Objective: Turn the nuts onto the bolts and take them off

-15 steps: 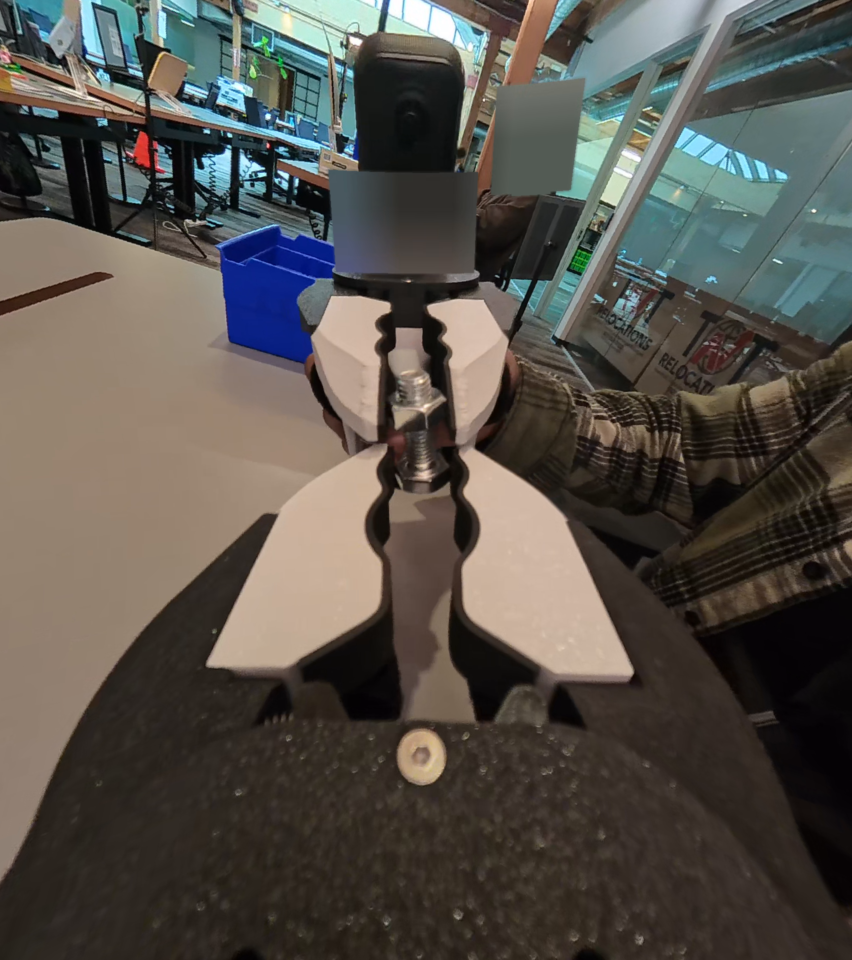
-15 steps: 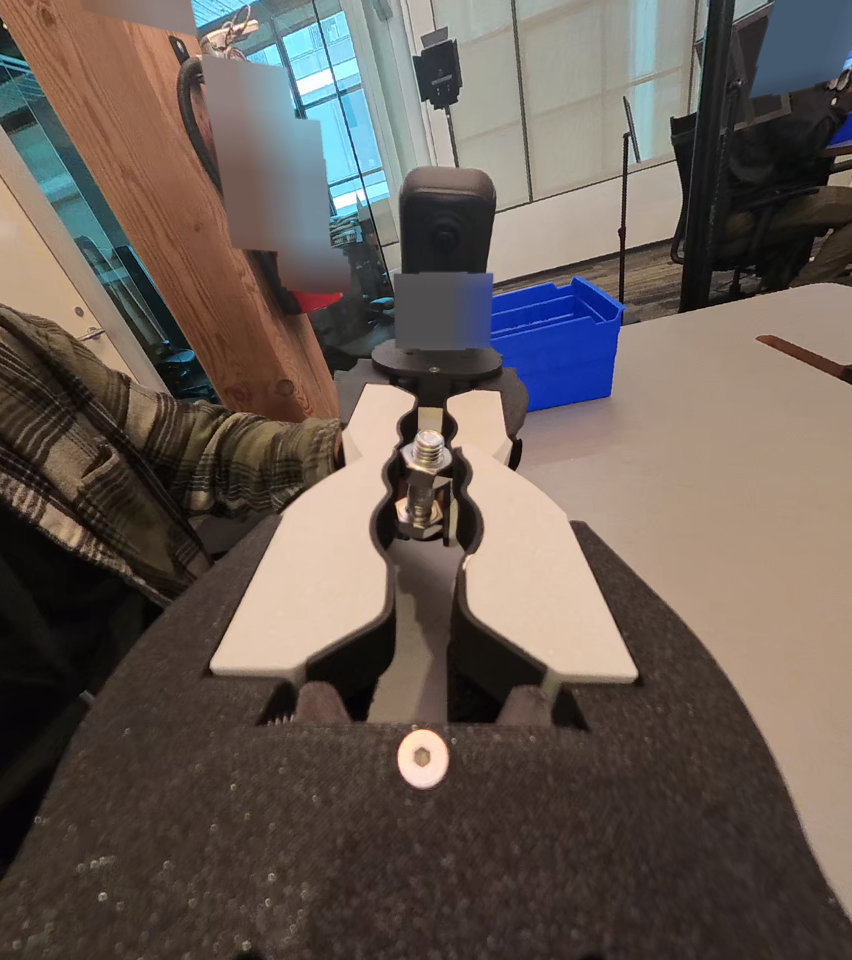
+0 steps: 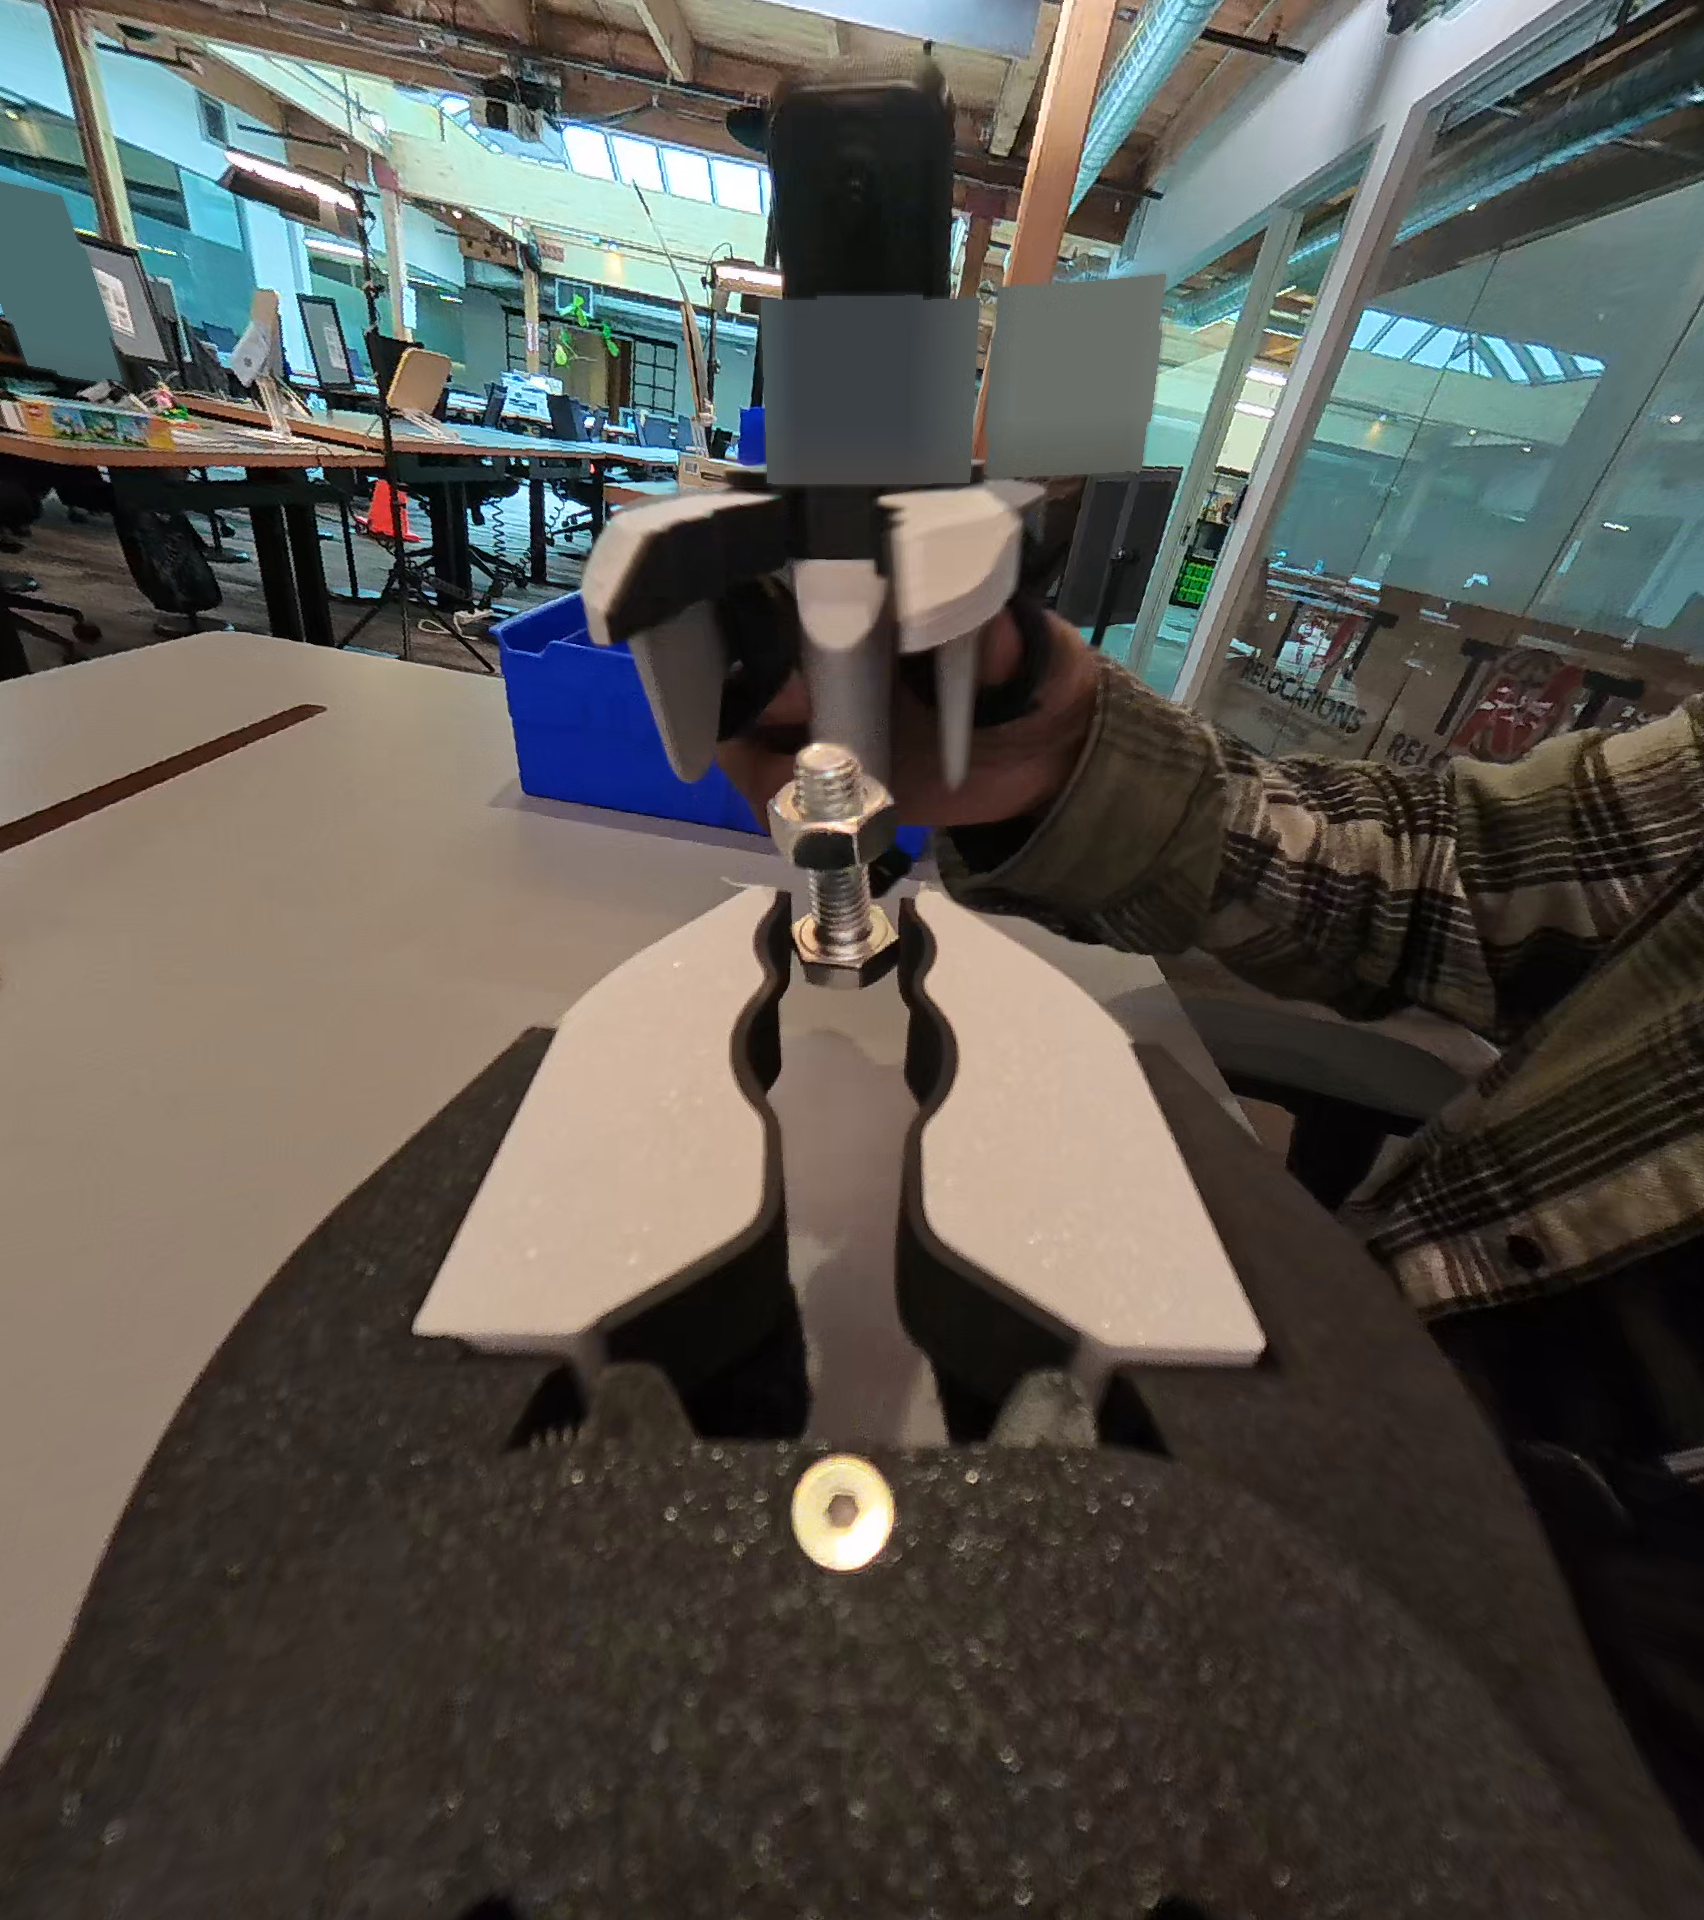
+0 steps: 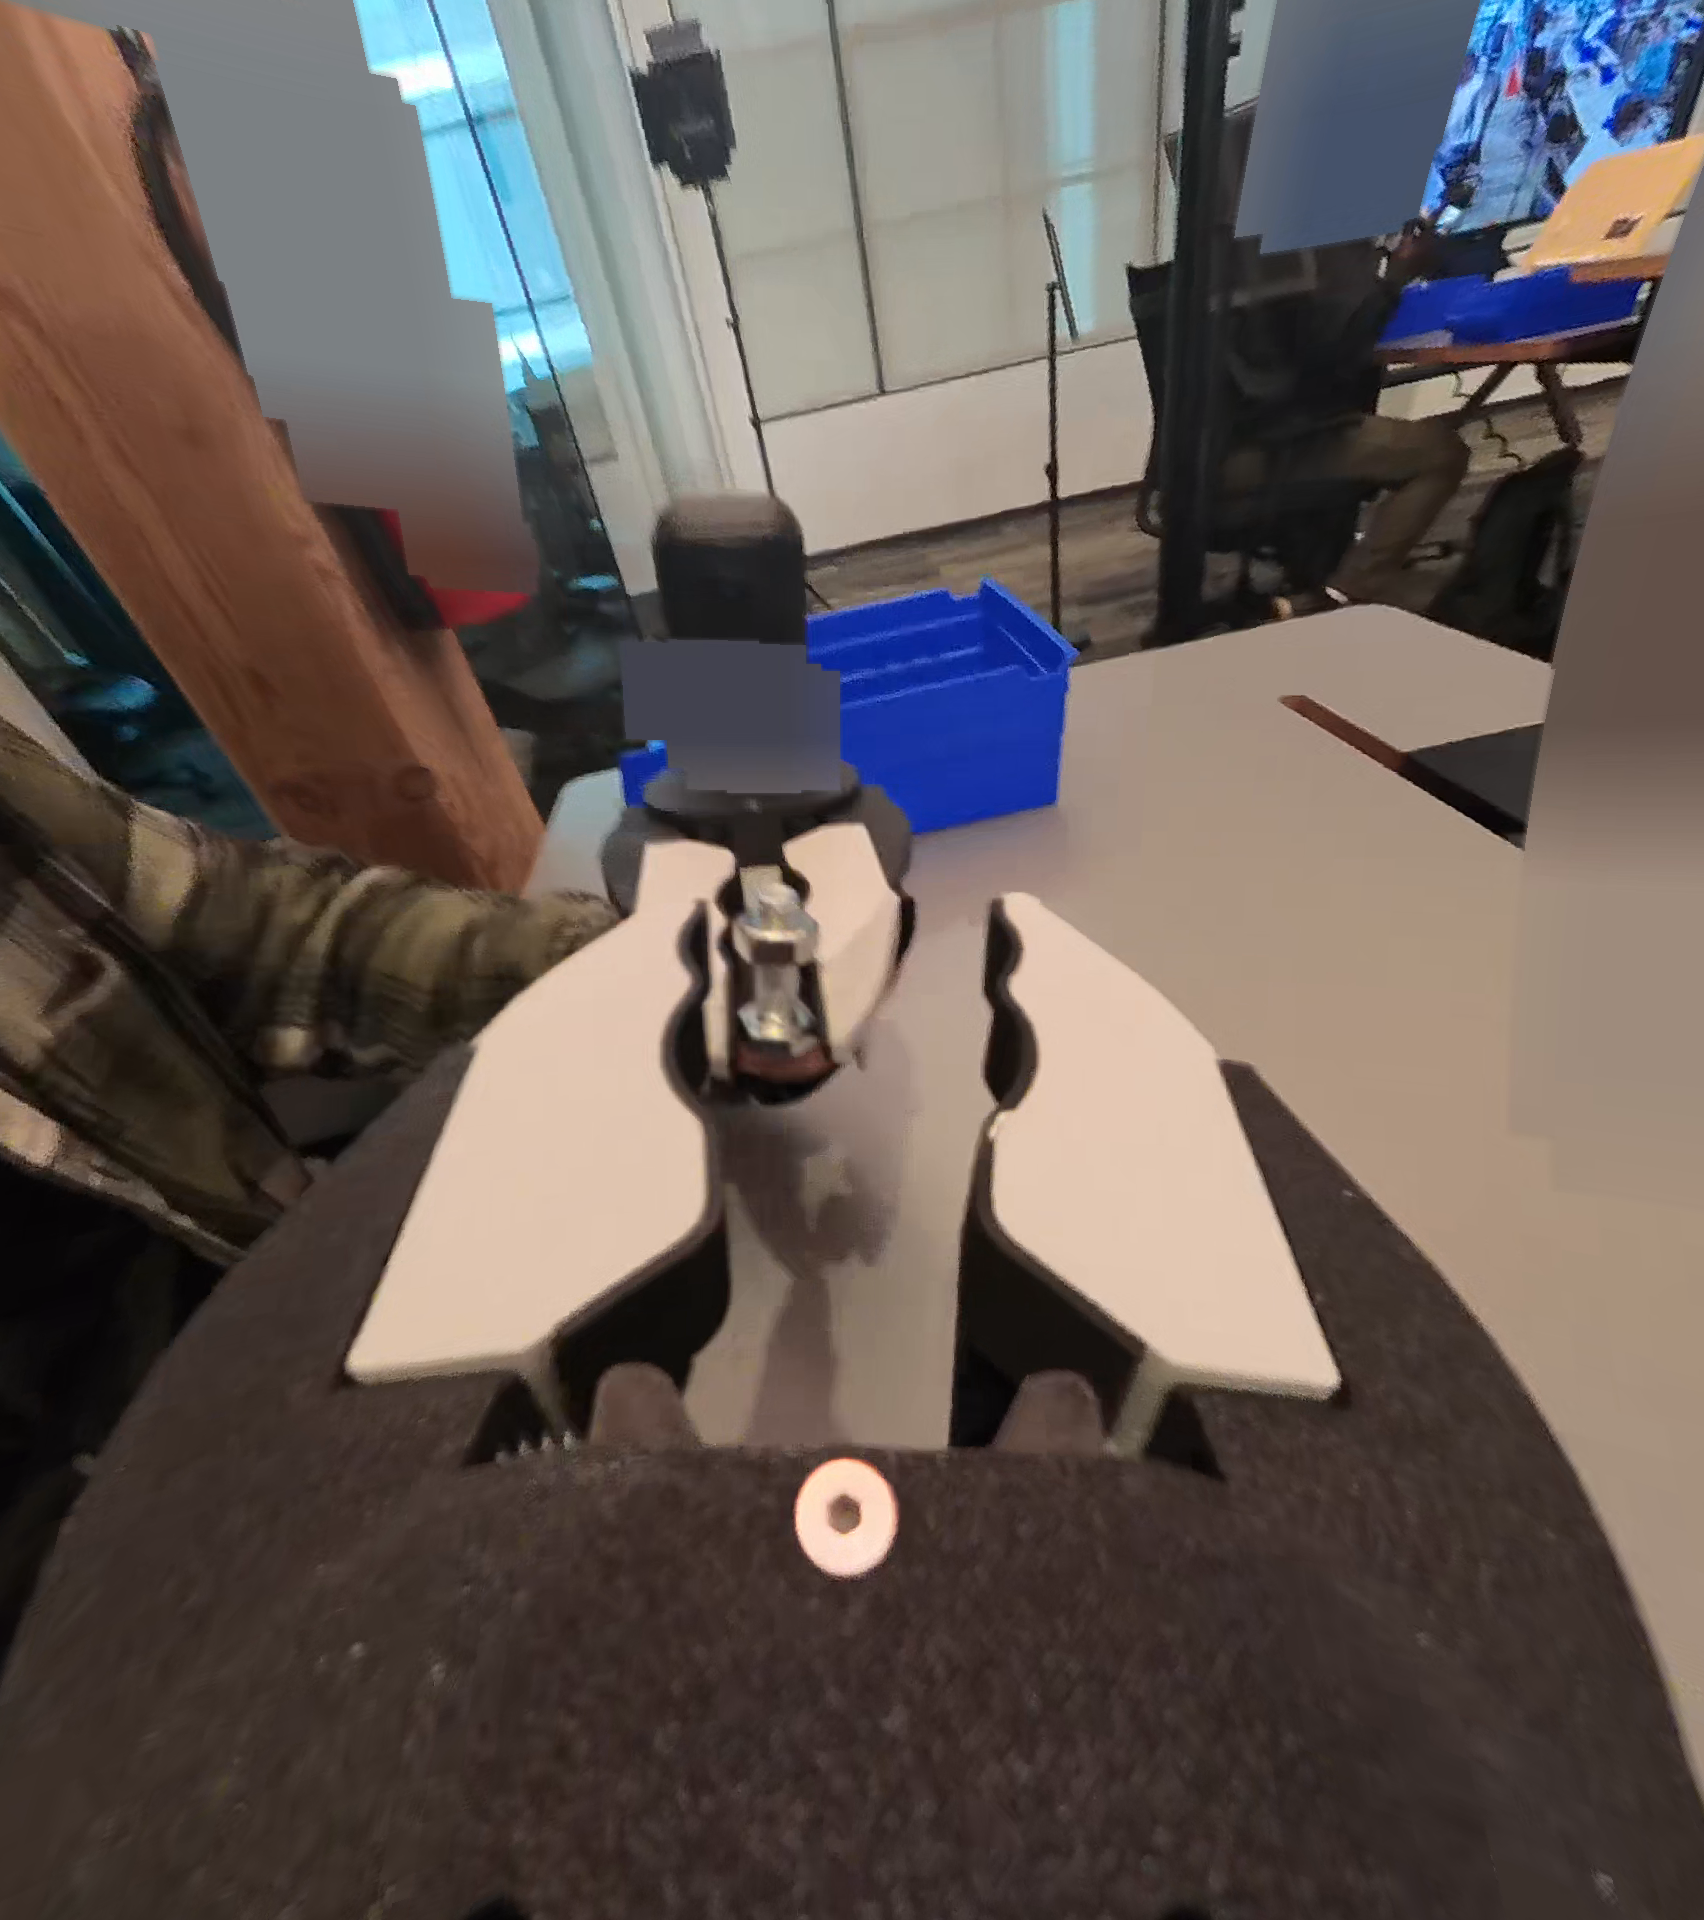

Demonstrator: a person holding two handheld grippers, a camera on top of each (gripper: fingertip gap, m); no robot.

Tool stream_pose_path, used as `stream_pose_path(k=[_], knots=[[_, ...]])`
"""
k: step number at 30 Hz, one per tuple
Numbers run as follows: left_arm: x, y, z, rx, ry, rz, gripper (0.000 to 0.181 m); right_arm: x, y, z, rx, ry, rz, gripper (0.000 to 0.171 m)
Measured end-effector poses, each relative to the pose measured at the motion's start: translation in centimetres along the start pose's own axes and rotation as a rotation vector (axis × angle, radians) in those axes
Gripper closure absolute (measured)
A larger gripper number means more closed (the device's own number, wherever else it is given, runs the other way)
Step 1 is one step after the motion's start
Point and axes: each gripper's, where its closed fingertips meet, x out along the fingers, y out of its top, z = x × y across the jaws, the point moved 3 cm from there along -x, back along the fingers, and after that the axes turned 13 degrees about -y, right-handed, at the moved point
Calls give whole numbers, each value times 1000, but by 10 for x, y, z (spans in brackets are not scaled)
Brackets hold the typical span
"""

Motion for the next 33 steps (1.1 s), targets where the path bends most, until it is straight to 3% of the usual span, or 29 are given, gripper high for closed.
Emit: stream_pose_path(k=[3,6,9,12,14,16,17,20,22,24,28,30,33], knots=[[1,0,1,13,12,7,162,18,-9,-6,24,-24,-69,89],[4,3,8,46,7,10,162,15,-17,16,-6,-193,-112,67],[5,3,11,68,5,8,162,-6,-5,34,40,-310,-23,67],[5,2,10,68,7,2,162,0,0,15,45,-272,37,53],[5,1,11,69,7,5,162,13,-12,5,12,-274,-31,42],[6,3,14,74,-8,15,162,12,-27,17,-41,-380,-140,39],[6,3,14,81,-1,11,162,5,-28,25,-43,-434,-148,29],[7,0,14,82,-2,-2,162,-16,-14,25,27,-435,-28,61],[9,-1,14,69,-7,2,162,-13,-7,9,72,-363,36,60],[10,-2,14,72,-8,-4,162,0,-17,-2,49,-342,-17,56],[13,-4,14,77,10,-20,162,-6,-24,10,9,-452,-83,49],[10,-4,13,68,6,-4,162,-18,-22,17,-12,-516,-89,61],[8,-1,13,77,6,6,162,-14,-16,7,0,-476,-53,60]])
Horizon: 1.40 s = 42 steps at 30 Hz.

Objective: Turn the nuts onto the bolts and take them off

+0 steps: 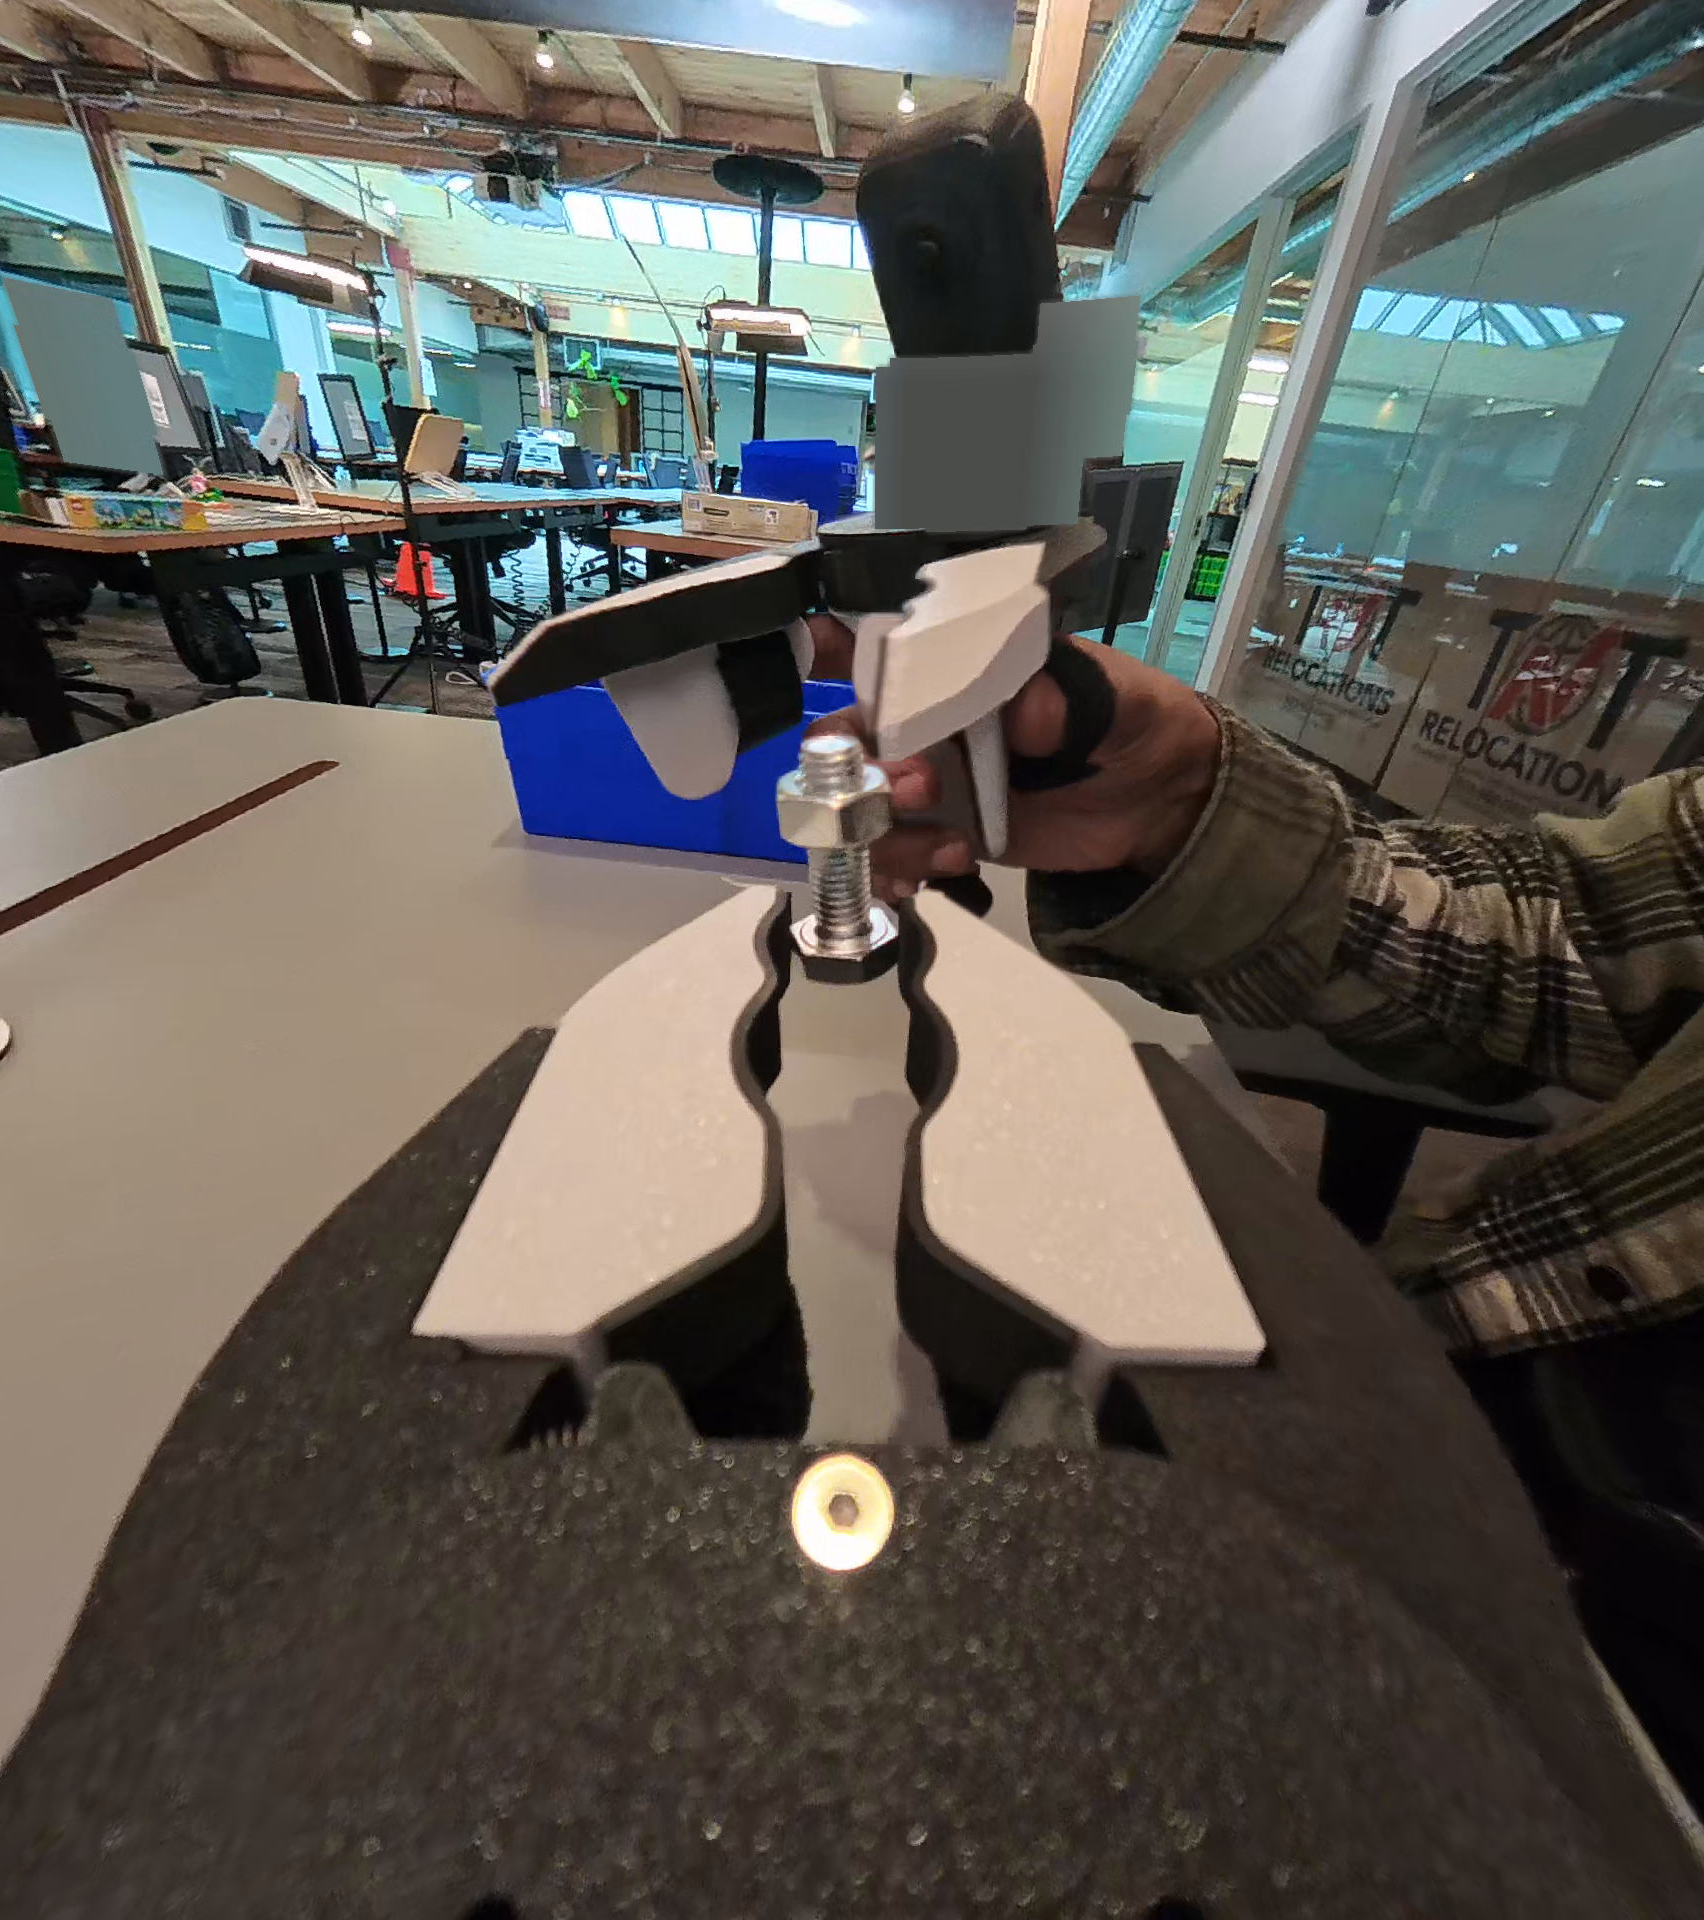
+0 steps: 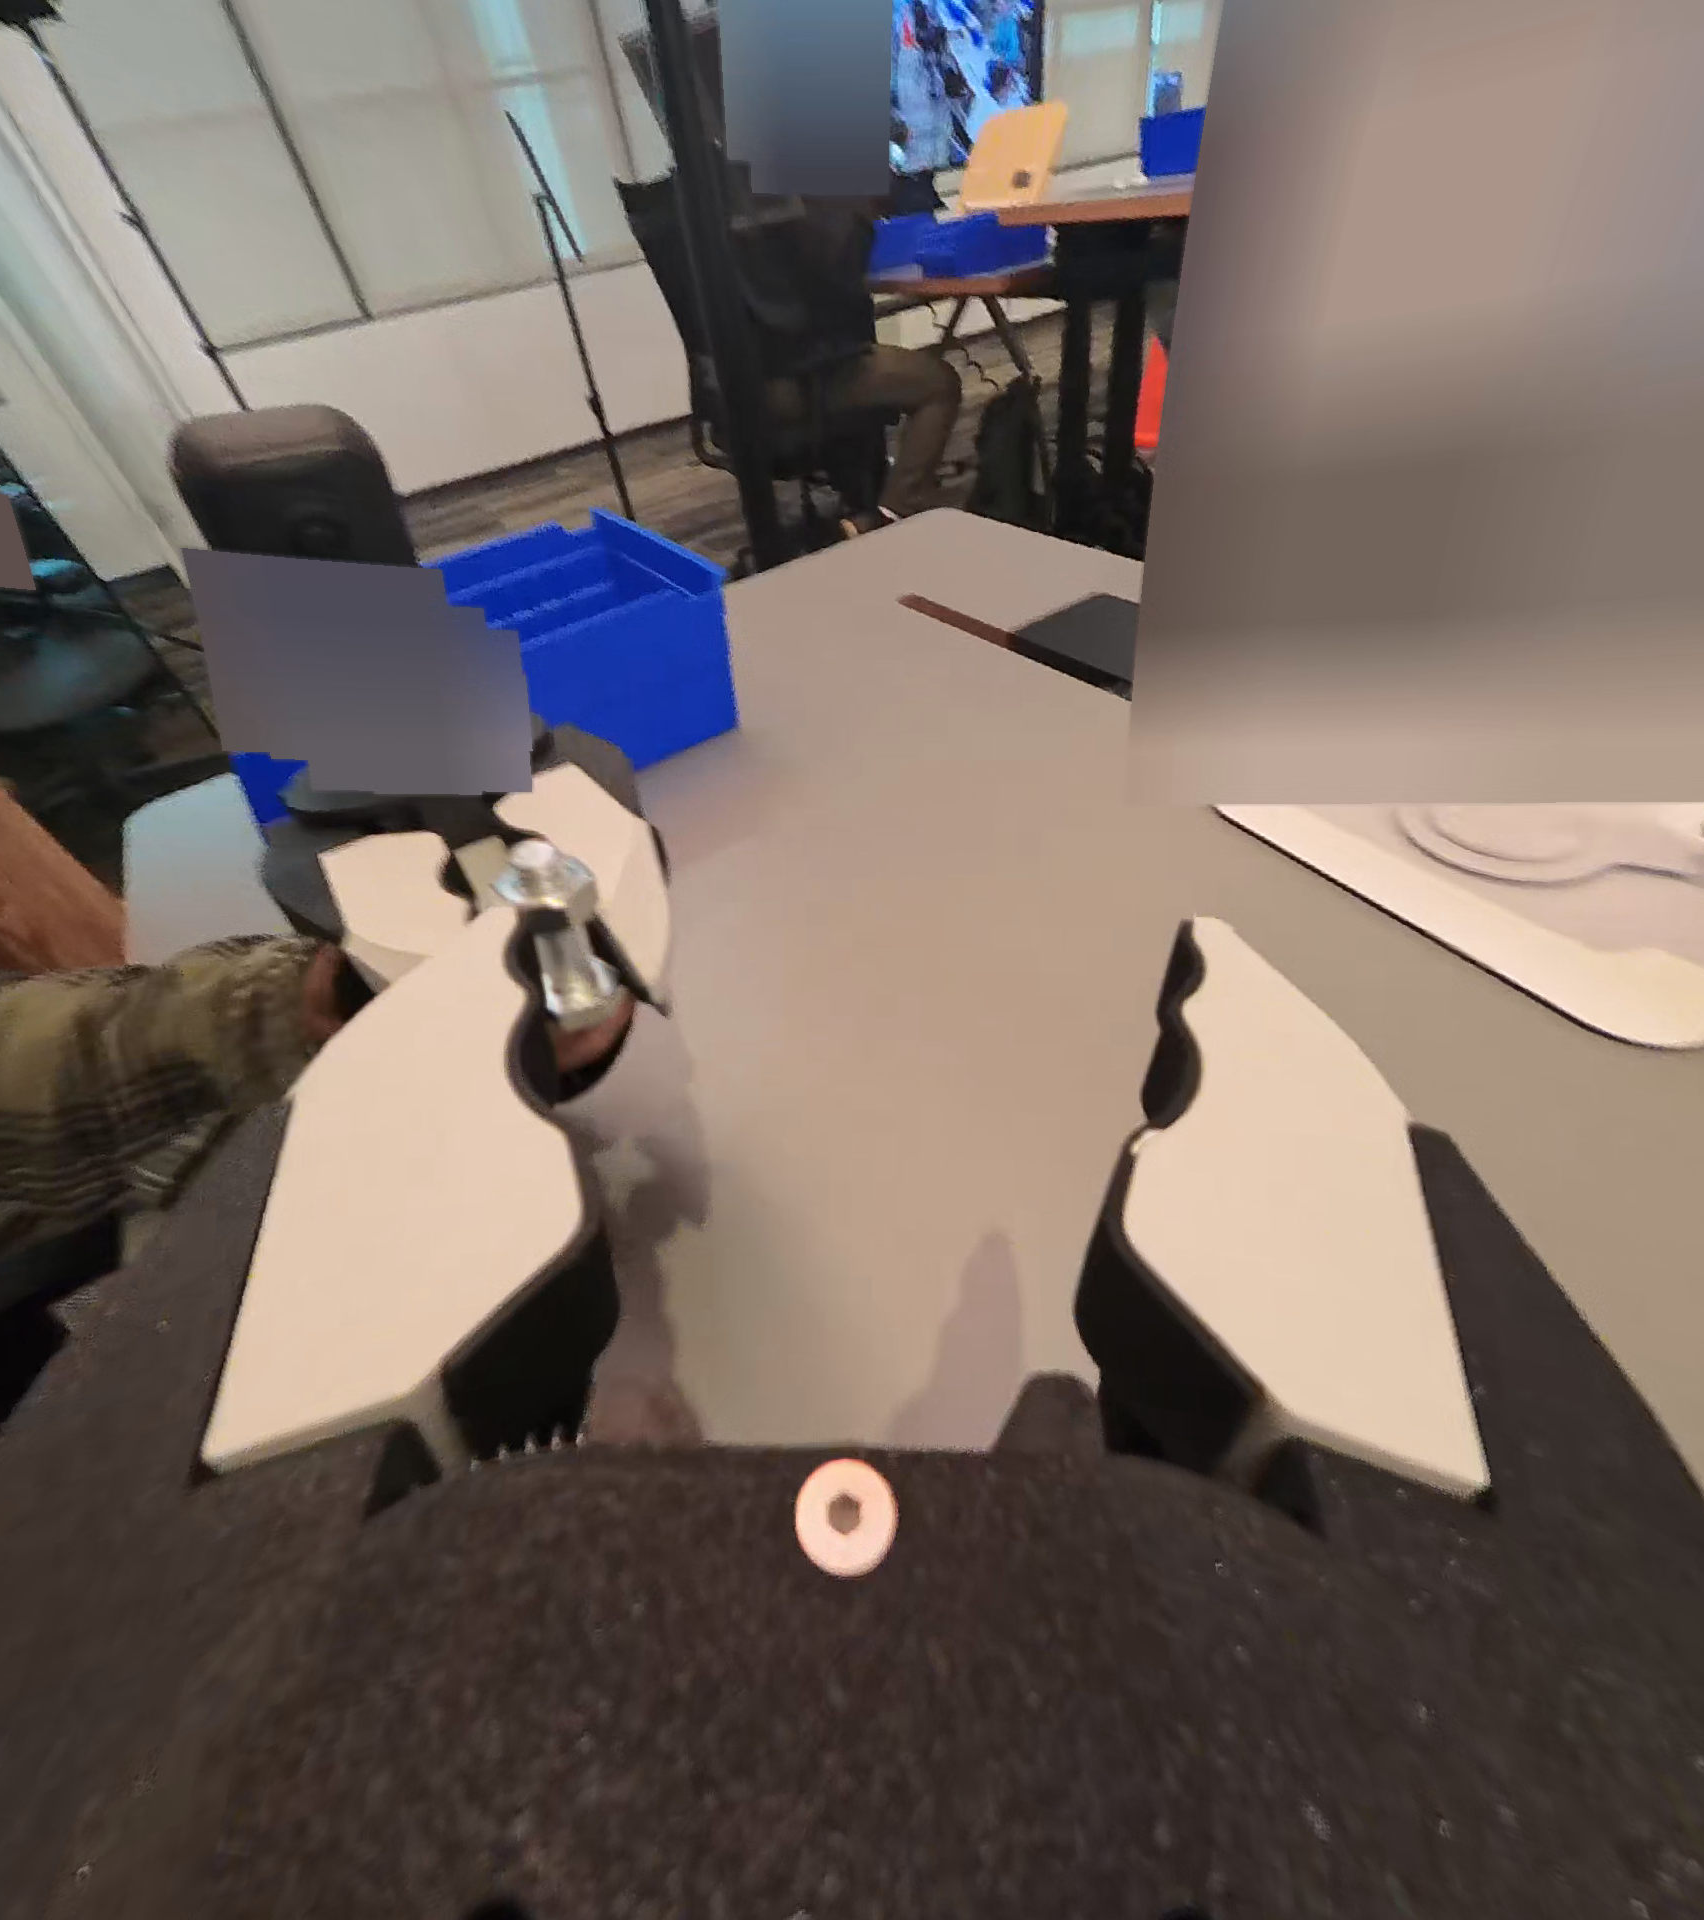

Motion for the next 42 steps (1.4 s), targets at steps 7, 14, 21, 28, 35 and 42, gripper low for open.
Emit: stream_pose_path(k=[7,14,21,28,35,42], knots=[[0,-1,-2,4,27,-3,162,4,-8,5,18,-22,-32,51],[-4,2,-3,7,29,33,162,8,3,-13,41,54,19,59],[-10,14,1,6,14,121,162,1,11,3,133,43,105,61],[-11,20,6,19,-14,163,162,9,12,9,91,-12,102,65],[-12,22,7,9,-27,188,162,13,16,-24,85,122,119,61],[-15,27,8,21,-27,206,162,3,22,-3,108,47,146,64]])
